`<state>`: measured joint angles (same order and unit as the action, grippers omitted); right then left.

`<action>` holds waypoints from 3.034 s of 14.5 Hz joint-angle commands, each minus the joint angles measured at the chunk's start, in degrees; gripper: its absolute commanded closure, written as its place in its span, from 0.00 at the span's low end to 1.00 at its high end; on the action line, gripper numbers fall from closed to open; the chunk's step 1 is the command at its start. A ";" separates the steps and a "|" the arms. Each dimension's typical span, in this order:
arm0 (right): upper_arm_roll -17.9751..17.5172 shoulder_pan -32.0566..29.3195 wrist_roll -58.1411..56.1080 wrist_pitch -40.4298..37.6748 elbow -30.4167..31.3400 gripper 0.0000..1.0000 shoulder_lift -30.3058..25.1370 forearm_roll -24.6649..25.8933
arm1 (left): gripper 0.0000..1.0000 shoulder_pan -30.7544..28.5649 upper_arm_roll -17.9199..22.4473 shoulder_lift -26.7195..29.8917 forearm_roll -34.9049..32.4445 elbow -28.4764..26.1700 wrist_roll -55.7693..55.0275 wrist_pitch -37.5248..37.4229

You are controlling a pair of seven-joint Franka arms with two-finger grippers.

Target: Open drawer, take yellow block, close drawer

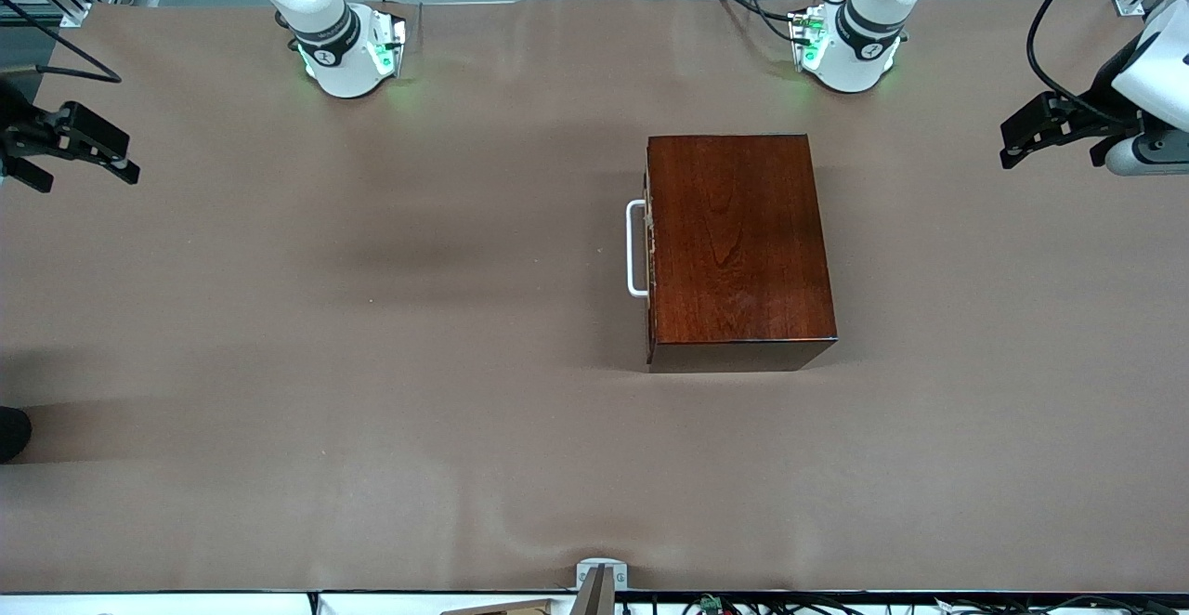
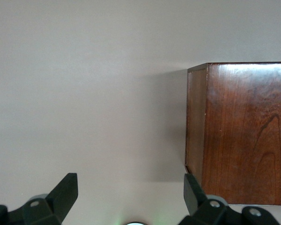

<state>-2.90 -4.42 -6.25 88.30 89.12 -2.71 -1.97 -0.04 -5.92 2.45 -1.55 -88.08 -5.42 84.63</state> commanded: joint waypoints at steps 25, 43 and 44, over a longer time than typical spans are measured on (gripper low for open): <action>-0.62 -2.35 -0.87 -0.85 -1.14 0.00 0.68 0.13 | 0.00 33.60 -5.51 -28.63 -5.14 16.18 -37.35 11.77; -0.62 -1.91 -0.25 -1.03 -0.79 0.00 0.77 0.56 | 0.00 54.44 10.40 -44.55 -8.21 17.95 -48.01 18.03; -0.70 -1.82 -0.17 -1.03 -0.79 0.00 0.77 0.56 | 0.00 54.44 10.31 -44.64 -8.21 17.95 -48.10 18.12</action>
<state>-2.84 -5.60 -6.26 87.94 89.10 -2.33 -1.97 53.89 4.10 -41.01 -8.24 -71.70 -52.92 103.41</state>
